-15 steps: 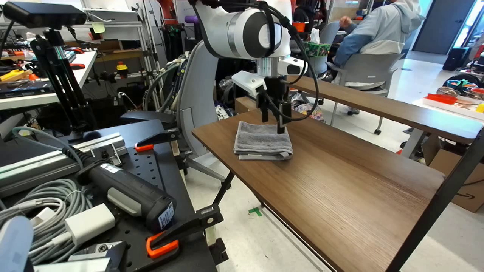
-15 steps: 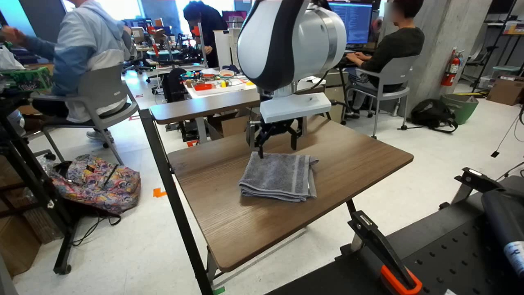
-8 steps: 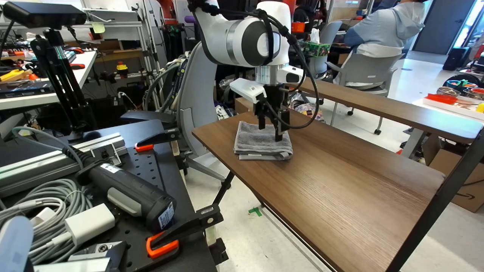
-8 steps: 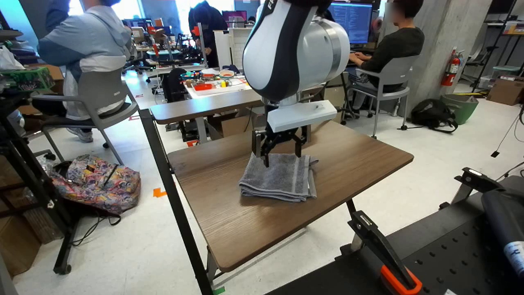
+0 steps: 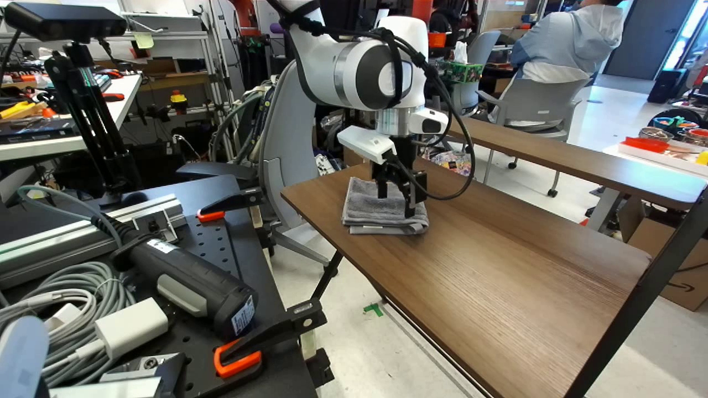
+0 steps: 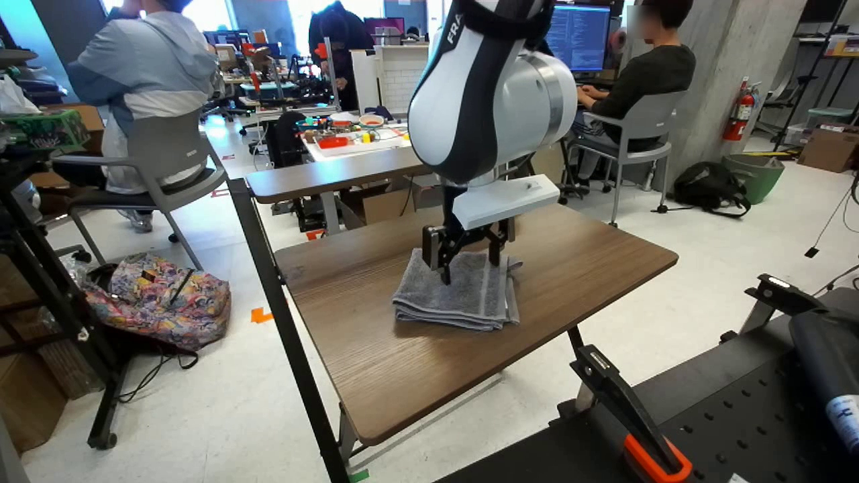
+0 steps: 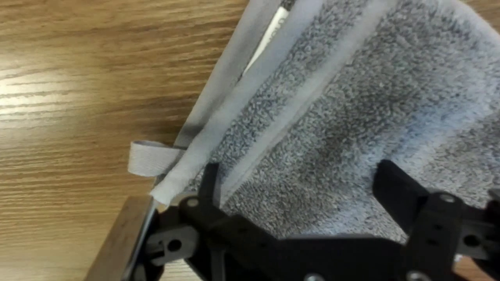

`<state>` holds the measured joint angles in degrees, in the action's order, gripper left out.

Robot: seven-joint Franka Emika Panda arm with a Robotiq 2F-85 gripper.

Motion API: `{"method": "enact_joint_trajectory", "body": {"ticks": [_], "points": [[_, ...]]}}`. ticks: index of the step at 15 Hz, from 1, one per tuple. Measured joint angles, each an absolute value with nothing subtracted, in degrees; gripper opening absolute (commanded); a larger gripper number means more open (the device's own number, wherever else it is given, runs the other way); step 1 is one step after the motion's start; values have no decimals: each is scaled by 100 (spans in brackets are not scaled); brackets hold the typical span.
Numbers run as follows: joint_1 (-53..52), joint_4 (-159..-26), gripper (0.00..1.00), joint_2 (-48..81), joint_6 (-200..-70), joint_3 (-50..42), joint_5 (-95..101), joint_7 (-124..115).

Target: Move the towel to the right

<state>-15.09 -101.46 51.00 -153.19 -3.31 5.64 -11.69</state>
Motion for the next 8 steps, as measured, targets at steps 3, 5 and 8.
{"method": "enact_joint_trajectory", "body": {"ticks": [3,5,8], "points": [[-1486,-9984,100,5288,-15319,-345,569,-1076],[-1467,-9869,100,5372,-15315,-365,570,-1047],[-1386,-9702,100,5469,-15306,-407,570,-999]]}}
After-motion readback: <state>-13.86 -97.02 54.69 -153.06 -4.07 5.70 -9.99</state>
